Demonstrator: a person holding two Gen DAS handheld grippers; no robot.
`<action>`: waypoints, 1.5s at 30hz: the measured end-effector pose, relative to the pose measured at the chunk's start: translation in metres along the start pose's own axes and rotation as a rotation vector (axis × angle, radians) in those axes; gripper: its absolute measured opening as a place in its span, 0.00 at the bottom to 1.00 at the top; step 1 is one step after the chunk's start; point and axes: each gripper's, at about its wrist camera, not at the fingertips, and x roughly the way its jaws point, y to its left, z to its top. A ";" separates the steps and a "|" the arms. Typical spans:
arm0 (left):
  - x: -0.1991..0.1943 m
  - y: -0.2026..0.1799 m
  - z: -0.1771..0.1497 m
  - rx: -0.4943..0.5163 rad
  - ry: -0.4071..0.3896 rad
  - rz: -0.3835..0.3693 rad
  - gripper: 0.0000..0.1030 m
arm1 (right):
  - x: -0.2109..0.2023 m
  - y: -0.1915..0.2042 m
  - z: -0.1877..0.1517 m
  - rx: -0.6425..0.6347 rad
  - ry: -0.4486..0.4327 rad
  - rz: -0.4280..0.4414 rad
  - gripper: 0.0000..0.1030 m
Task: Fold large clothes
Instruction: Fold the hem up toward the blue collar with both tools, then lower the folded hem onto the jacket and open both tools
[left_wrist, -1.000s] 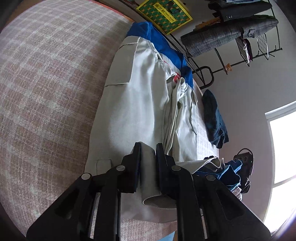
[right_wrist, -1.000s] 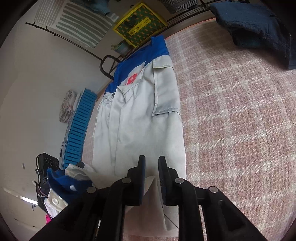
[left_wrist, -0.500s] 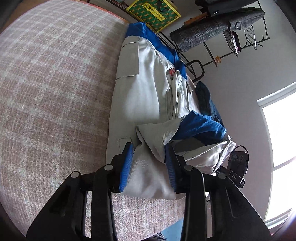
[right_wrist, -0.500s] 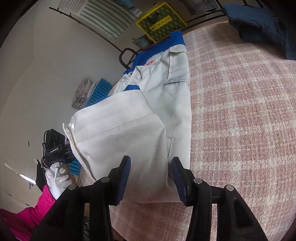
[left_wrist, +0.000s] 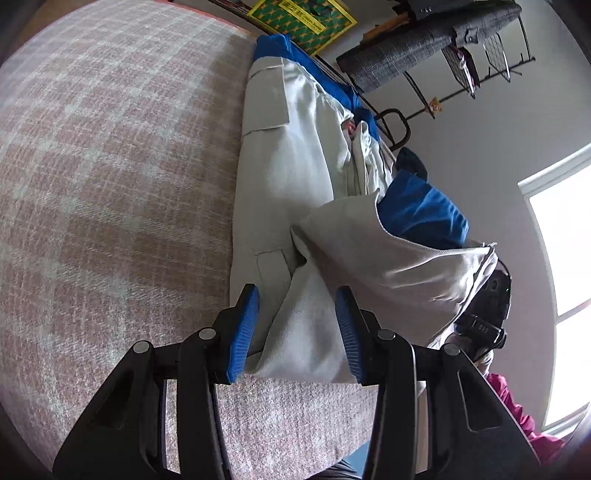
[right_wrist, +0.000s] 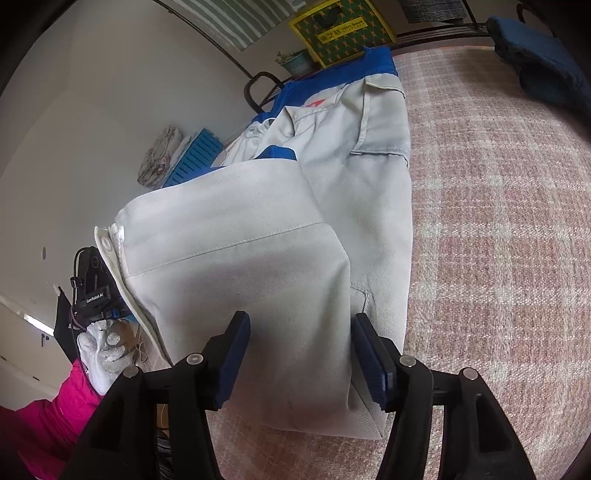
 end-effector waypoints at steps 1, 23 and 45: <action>0.004 -0.008 0.001 0.042 0.004 0.011 0.41 | 0.001 0.002 0.000 -0.002 0.002 0.003 0.59; -0.018 -0.009 -0.026 -0.075 -0.047 0.067 0.03 | -0.040 0.000 -0.024 0.106 -0.167 0.007 0.04; 0.007 -0.034 0.011 0.111 -0.118 0.256 0.18 | -0.033 0.010 -0.045 0.008 -0.049 -0.273 0.20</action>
